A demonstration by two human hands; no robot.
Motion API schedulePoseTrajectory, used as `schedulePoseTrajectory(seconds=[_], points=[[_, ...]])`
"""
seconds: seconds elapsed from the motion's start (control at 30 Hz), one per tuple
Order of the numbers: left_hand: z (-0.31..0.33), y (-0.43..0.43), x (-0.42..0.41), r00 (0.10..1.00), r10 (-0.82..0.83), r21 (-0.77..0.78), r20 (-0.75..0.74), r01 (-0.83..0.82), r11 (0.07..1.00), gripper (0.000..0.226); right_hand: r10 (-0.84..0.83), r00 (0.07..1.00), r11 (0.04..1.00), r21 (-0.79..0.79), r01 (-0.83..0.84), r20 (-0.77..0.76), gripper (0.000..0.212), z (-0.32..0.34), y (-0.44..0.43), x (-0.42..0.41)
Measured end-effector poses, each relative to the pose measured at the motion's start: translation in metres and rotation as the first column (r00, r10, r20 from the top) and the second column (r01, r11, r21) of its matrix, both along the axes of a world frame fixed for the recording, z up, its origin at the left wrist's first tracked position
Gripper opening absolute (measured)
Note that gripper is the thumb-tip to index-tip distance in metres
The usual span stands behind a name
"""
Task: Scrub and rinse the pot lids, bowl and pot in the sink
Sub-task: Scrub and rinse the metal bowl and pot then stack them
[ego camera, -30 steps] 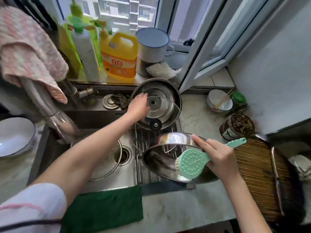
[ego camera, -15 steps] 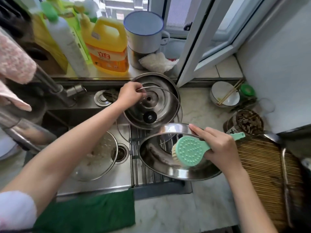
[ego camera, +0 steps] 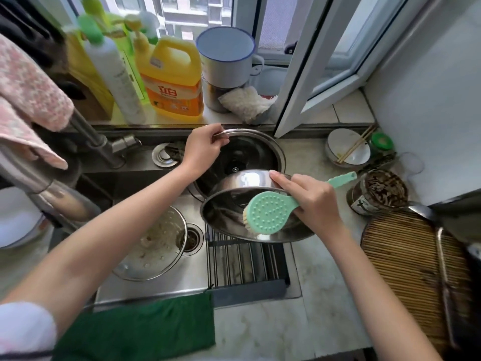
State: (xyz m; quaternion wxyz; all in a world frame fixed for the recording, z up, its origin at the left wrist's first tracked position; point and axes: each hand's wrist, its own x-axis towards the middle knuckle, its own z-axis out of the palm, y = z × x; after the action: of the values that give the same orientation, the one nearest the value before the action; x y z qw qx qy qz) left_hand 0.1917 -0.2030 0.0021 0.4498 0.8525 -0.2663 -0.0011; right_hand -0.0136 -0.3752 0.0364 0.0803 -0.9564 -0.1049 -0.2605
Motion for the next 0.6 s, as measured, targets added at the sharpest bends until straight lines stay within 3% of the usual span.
schedulePoseTrajectory(seconds=[0.23, 0.37, 0.47, 0.6], points=[[-0.007, -0.006, 0.009, 0.998, -0.004, -0.052, 0.06, 0.007, 0.999, 0.007, 0.115, 0.974, 0.992, -0.075, -0.102, 0.195, 0.041, -0.021, 0.018, 0.024], [-0.005, -0.008, 0.011, 0.999, -0.024, -0.065, -0.023, 0.022, 0.998, 0.006, 0.138, 0.978, 0.99, -0.059, -0.13, 0.155, 0.045, -0.03, 0.018, 0.036], [-0.006, -0.007, 0.013, 0.999, -0.02, -0.068, -0.039, 0.018, 0.997, 0.011, 0.145, 0.983, 0.989, -0.052, -0.14, 0.112, 0.035, -0.032, 0.013, 0.046], [-0.009, -0.008, 0.013, 0.995, -0.019, -0.081, -0.095, 0.011, 0.997, 0.015, 0.156, 0.987, 0.987, -0.049, -0.154, 0.042, 0.045, -0.033, 0.007, 0.055]])
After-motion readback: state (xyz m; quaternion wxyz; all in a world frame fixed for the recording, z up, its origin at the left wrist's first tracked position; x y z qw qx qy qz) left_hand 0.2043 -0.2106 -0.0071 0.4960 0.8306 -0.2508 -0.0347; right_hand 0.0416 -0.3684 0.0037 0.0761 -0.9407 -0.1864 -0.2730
